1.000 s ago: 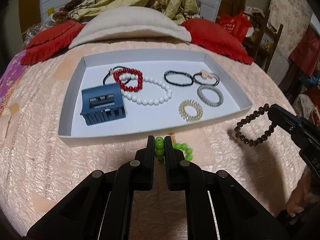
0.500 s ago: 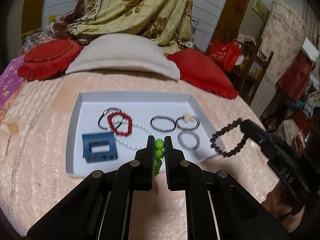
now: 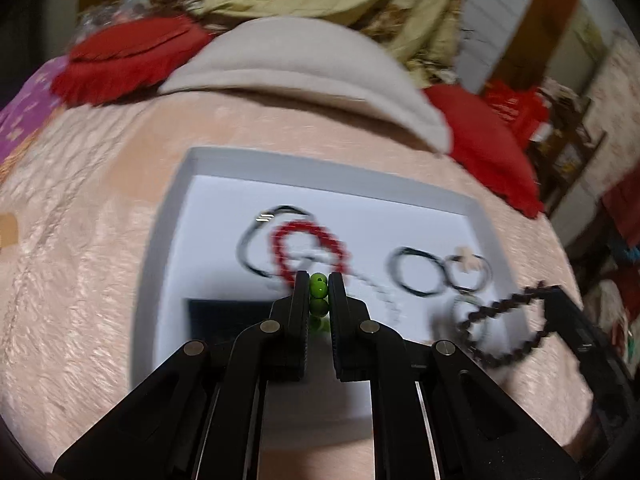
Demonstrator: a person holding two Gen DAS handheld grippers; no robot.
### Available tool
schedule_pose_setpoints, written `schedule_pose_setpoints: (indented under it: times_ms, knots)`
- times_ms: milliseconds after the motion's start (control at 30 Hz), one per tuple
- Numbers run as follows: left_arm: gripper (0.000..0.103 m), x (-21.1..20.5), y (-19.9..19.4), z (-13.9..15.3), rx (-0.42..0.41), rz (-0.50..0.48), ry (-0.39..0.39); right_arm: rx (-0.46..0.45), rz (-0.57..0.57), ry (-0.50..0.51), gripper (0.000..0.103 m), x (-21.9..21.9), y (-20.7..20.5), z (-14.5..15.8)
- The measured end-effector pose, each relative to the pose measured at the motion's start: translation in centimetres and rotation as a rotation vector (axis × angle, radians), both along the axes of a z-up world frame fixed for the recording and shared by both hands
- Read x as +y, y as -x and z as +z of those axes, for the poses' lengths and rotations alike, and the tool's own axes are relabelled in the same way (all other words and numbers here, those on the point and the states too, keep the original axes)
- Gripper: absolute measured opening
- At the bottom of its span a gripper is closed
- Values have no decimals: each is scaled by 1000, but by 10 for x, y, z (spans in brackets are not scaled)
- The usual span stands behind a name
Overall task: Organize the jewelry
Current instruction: 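Lift and carry the green and brown bracelets into the tray with both tools, then open both tools to release the green and brown bracelets in the tray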
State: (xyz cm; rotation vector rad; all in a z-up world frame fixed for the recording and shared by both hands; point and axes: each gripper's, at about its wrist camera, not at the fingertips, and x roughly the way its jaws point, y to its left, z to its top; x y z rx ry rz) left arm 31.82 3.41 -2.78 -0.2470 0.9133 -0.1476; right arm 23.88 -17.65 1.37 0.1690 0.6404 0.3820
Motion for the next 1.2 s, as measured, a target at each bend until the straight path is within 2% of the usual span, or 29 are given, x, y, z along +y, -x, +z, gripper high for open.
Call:
schedule_pose_setpoints:
  times_ms: [100, 167, 300, 433, 467, 500, 533, 567, 600, 700, 867, 900, 1033, 1100, 1200]
  knots:
    - [7, 8, -3, -6, 9, 21, -2, 40, -3, -67, 8, 0, -18, -11]
    - [7, 7, -2, -6, 6, 19, -19, 101, -31, -94, 8, -4, -33, -25]
    - [8, 5, -1, -6, 2, 20, -34, 196, -135, -37, 8, -14, -47, -49]
    - [10, 1, 2, -6, -10, 23, -56, 220, -148, -13, 8, -22, -50, -55]
    - [13, 1, 1, -6, -12, 20, -60, 219, -150, -7, 8, -23, -50, -55]
    - [21, 0, 2, -6, -16, 16, -65, 218, -149, -7, 11, -25, -49, -55]
    - [27, 0, 3, -5, -22, 14, -67, 219, -149, -12, 18, -27, -48, -55]
    - [41, 0, 4, -5, -27, 13, -65, 217, -152, -14, 22, -30, -47, -55]
    - [48, 0, 4, -4, -32, 12, -63, 207, -157, -7, 32, -31, -45, -54]
    - [48, 0, 10, -1, -58, 18, -97, 170, -149, 44, 33, -30, -33, -49]
    - [48, 15, 23, -1, -87, 88, -263, 178, -38, 156, 33, -12, -5, -53]
    - [48, 24, 27, -2, -80, 106, -262, 181, -44, 185, 33, -12, 0, -56]
    - [49, 46, 38, -23, 17, 60, -122, 196, -34, 208, 34, -23, 9, -62]
    - [56, 53, 51, -26, 3, 59, -77, 205, -21, 200, 34, -28, 10, -62]
    - [69, 57, 66, -27, 9, 62, -67, 212, -16, 171, 36, -32, 17, -62]
